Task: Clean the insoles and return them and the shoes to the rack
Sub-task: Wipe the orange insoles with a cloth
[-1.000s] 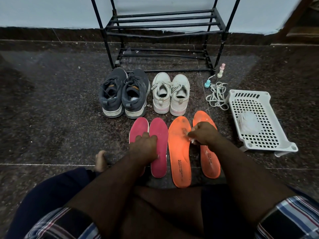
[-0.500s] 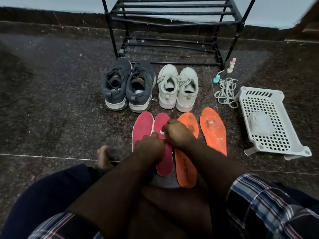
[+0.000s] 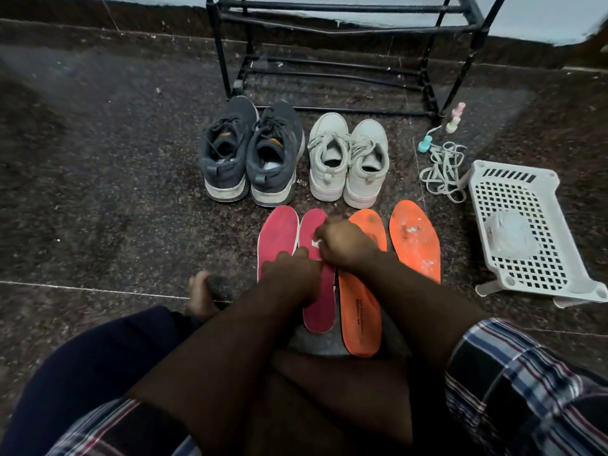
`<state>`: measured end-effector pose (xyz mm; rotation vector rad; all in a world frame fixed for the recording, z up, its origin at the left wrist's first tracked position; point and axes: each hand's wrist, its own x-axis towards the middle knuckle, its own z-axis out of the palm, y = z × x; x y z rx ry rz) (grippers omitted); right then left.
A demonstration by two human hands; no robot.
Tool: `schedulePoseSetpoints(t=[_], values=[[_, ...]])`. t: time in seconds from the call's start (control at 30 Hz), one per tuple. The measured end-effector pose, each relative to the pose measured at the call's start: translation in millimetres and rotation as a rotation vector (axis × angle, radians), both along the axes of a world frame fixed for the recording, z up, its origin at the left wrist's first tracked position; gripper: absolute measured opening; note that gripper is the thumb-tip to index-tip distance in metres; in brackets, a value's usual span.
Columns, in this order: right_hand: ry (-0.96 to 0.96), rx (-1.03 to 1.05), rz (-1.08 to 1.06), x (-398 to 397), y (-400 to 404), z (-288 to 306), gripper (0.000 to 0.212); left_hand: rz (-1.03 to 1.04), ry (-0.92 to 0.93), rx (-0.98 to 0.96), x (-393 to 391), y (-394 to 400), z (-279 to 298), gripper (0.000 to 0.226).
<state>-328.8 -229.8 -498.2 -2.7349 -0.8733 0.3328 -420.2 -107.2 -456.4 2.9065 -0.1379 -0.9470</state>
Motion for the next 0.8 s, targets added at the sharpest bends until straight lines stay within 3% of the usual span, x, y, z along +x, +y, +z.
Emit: schedulePoseSetpoints(t=[0.07,0.13,0.23,0.33,0.43,0.6,0.8], values=[[-0.054,-0.024,-0.082,8.6,-1.0,3.7,0.023,-0.011,-0.005,0.011,-0.5,-0.6,0.3,0.051],[-0.054,0.096,-0.263,17.0,-9.2,9.1,0.023,-0.019,-0.012,0.022,-2.3,0.0,0.6,0.053],[0.172,0.472,-0.597,18.5,-28.4,22.3,0.004,-0.016,-0.011,0.011,-2.1,1.2,1.5,0.056],[0.412,0.769,-0.748,14.4,-37.6,47.4,0.02,-0.018,-0.012,0.005,-0.7,1.2,1.6,0.057],[0.611,0.951,-0.773,9.2,-39.1,75.6,0.02,0.003,-0.039,-0.023,-0.2,5.0,-2.6,0.052],[0.64,0.895,-0.751,1.9,-71.1,103.2,0.017,0.096,-0.109,-0.112,7.0,4.3,-4.6,0.05],[0.577,0.813,-0.996,-17.5,-132.2,88.7,0.027,0.318,-0.073,-0.503,13.5,-36.1,5.5,0.033]])
